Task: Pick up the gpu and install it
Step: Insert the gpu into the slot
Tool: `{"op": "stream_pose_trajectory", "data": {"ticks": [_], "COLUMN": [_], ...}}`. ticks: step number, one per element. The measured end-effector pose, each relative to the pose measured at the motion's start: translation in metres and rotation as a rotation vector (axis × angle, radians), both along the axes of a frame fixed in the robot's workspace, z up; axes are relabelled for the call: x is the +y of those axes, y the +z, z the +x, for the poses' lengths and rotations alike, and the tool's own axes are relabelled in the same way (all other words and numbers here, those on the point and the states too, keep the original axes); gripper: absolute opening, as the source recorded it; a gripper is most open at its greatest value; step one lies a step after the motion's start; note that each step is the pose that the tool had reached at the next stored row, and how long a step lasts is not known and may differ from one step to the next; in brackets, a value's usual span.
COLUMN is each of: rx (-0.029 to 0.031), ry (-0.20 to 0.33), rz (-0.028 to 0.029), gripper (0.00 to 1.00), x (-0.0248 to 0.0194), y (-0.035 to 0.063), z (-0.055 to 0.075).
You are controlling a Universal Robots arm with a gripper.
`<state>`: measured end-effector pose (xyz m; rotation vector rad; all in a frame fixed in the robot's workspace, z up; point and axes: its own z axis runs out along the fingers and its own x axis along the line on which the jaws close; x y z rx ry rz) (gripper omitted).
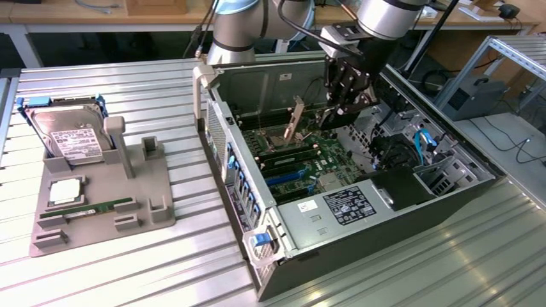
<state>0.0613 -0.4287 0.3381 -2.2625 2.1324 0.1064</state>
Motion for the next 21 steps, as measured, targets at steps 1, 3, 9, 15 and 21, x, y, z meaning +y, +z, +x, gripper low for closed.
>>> {"op": "stream_pose_trajectory", "data": {"ticks": [1, 3, 9, 15, 21], "rx": [0.0, 0.0001, 0.0, 0.0, 0.0], "ry": [0.0, 0.0, 0.0, 0.0, 0.0], "rz": [0.0, -0.0002, -0.0001, 0.0, -0.0001], "gripper": [0.27, 0.27, 0.27, 0.27, 0.27], "x": [-0.0001, -0.0004, -0.0012, -0.0016, -0.0015], "y": [-0.0002, -0.0007, -0.002, -0.0036, -0.0041], "z": [0.0, -0.001, -0.005, -0.011, -0.018]}}
